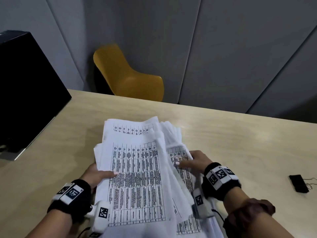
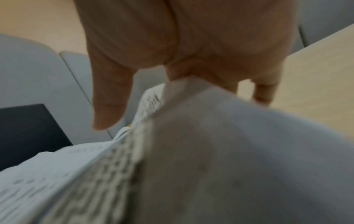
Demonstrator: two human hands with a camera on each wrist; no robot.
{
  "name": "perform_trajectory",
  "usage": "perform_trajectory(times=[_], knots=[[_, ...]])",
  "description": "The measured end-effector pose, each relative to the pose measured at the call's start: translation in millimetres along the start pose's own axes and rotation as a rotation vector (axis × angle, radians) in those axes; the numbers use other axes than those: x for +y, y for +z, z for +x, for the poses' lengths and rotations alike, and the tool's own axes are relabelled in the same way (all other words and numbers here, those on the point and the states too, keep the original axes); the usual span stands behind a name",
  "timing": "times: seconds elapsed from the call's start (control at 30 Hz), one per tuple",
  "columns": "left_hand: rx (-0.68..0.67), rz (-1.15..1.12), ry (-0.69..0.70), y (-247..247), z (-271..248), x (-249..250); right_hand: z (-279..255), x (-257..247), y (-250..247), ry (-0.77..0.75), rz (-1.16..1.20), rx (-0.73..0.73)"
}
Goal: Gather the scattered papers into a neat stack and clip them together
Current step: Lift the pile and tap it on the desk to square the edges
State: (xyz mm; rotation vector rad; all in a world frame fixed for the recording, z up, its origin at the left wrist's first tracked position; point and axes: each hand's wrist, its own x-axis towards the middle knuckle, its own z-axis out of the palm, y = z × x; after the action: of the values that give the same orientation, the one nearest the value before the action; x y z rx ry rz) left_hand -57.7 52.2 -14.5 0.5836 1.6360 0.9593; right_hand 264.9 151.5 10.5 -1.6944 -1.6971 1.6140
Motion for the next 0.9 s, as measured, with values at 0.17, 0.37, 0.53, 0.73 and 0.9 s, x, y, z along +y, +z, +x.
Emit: perform_trajectory(times=[0.17, 0.37, 0.53, 0.73, 0.9], knots=[[-0.011, -0.216, -0.016, -3, -9, 5, -9, 20, 2, -0.009, 0.467, 0.011], [-0.071, -0.157, -0.038, 7, -17, -2, -11, 39, 12, -0.002, 0.016, -0.02], [-0.15, -0.269, -0.051, 4, -23, 4, -26, 40, 14, -0.041, 0.442, 0.105], [-0.067, 0.199, 0.101, 25, -10, 0, -28, 25, 29, -0.005, 0.108, 0.137], [0.061, 0.113, 0.329, 44, -37, 35, -52, -6, 18, -0.233, 0.311, 0.32]])
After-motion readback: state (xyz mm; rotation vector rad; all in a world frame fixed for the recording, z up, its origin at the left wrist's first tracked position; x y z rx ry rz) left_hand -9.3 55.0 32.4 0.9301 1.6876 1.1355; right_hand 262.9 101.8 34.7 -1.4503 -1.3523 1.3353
